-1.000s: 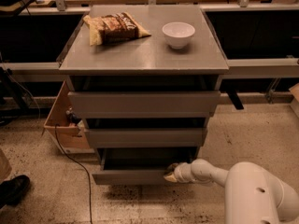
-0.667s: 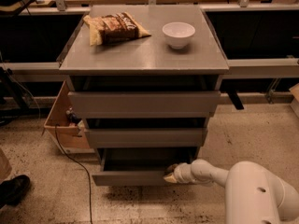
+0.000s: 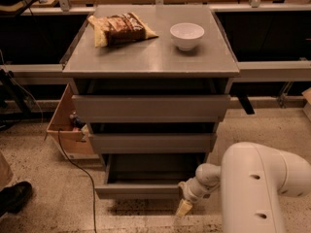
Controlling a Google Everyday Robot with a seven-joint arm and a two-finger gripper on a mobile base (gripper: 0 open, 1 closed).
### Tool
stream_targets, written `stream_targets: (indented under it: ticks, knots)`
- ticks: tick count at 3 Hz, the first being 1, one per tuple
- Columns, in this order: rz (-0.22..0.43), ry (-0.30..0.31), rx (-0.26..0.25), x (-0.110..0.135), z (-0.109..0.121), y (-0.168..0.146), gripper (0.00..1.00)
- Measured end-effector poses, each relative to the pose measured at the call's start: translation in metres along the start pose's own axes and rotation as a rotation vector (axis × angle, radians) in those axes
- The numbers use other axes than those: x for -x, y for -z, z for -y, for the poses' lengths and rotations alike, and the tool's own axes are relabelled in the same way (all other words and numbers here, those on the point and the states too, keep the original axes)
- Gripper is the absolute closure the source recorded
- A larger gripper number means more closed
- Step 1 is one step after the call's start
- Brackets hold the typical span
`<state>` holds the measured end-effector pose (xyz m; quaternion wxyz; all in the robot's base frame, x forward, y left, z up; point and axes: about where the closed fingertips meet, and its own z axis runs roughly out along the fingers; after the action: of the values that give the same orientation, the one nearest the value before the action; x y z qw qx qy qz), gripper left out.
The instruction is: Open bottom drawer
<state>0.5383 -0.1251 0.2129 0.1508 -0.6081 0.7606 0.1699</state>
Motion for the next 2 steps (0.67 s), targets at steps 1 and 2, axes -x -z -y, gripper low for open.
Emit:
stream_targets:
  ticks: [1, 2]
  knots:
    - [-0.085, 0.064, 0.11, -0.009, -0.036, 0.012, 0.53]
    - [-0.127, 0.104, 0.152, -0.012, -0.055, 0.025, 0.71]
